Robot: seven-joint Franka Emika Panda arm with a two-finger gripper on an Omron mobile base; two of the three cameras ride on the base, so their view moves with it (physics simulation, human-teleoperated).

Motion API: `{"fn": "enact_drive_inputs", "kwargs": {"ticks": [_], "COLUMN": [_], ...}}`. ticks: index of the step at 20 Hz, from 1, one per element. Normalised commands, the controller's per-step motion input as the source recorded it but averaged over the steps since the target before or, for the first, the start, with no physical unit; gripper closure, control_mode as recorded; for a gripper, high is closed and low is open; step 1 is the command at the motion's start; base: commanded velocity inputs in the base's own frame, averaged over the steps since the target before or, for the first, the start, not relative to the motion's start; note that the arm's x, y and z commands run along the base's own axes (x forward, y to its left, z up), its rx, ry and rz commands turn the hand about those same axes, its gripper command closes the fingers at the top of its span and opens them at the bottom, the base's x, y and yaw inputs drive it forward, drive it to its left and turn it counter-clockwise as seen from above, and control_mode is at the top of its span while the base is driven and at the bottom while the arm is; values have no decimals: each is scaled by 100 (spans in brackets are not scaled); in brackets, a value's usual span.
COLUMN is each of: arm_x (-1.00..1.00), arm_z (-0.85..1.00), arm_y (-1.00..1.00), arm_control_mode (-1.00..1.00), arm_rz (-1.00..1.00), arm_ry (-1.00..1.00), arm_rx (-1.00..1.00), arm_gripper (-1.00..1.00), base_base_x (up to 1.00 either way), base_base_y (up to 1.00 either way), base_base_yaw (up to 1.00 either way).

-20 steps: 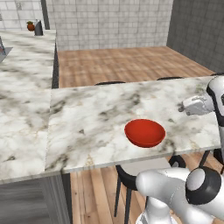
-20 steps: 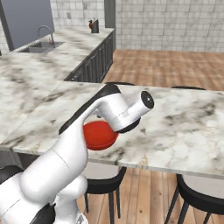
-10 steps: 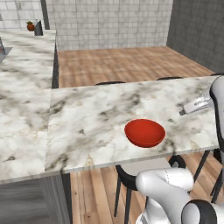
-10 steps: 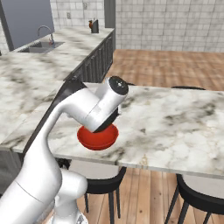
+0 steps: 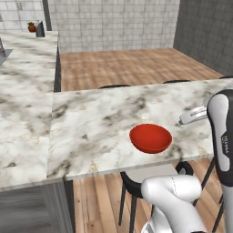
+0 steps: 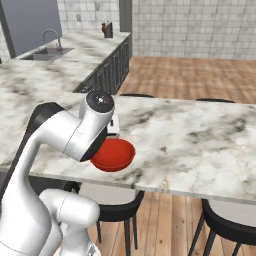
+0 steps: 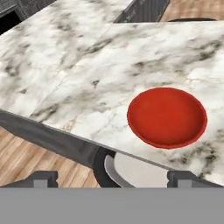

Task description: Pick up the bowls from the cabinet and place each bowl in front of a stool on the dining counter.

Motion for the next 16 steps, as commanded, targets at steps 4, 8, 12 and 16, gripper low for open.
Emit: {"fn": "enact_drive_inputs", "kwargs": {"ticks": [4, 8, 12, 16], "arm_x": [-23, -11, 0, 0], "arm_z": [-8, -12, 0, 0], "arm_y": [0, 0, 0, 0], "arm_control_mode": [-100, -100, -100, 100], "arm_rz": [-11, -3, 0, 0], "arm_ry": [-5, -2, 0, 0], "arm_rx": [0, 0, 0, 0], "arm_gripper": [-100, -100, -100, -100], "base_base_x": [0, 0, 0, -31], "base_base_y": [0, 0, 0, 14], "base_base_yaw": [0, 0, 0, 0]}}
